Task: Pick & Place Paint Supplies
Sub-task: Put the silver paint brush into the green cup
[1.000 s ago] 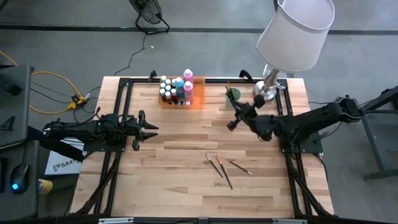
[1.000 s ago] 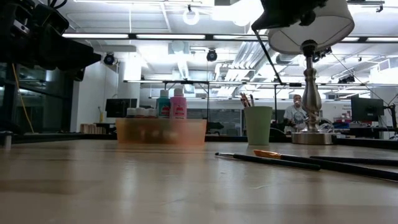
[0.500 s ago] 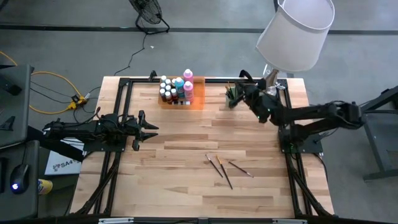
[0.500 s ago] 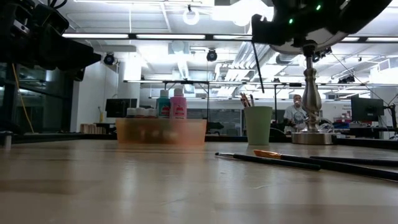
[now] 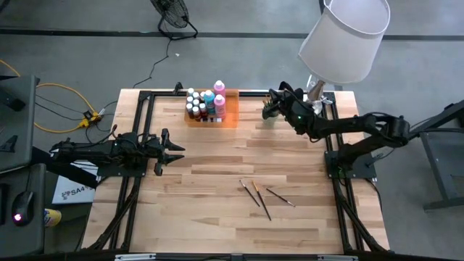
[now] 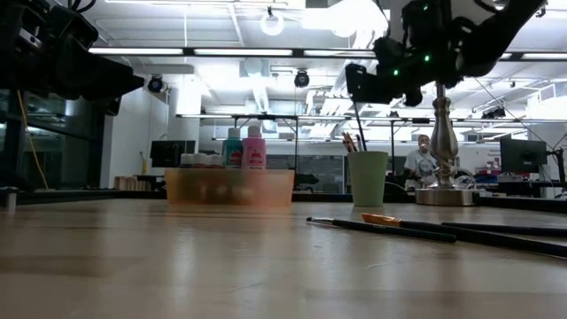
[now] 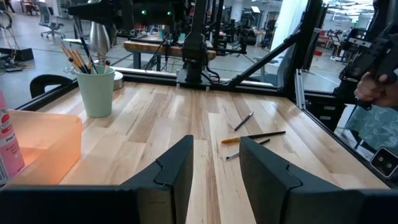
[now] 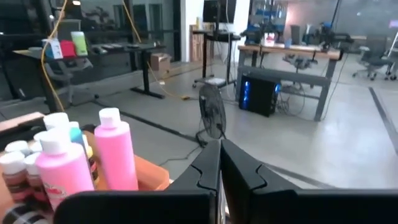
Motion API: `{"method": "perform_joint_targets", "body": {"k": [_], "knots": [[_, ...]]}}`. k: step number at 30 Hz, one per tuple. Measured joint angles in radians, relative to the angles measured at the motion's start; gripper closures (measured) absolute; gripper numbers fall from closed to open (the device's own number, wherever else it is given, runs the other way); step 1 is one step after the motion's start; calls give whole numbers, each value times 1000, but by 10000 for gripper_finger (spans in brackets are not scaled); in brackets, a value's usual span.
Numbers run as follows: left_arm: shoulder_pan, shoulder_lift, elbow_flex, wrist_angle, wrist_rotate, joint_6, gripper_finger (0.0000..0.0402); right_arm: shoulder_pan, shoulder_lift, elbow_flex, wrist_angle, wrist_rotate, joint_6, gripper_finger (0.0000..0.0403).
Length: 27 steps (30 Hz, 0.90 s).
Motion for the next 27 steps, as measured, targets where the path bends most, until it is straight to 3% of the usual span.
{"method": "perform_joint_targets", "body": {"k": [5,8,17,22,27], "knots": [[0,0,0,0,0,0,275,-15,15,0,-3,-53,12,397],[0,0,0,0,0,0,275,-21,15,0,-29,-54,4,374],[0,0,0,0,0,0,275,-19,7,0,-68,-93,3,211],[0,0,0,0,0,0,275,8,-84,0,-189,-102,3,161],[0,0,0,0,0,0,275,55,-240,0,-408,-101,26,157]]}}
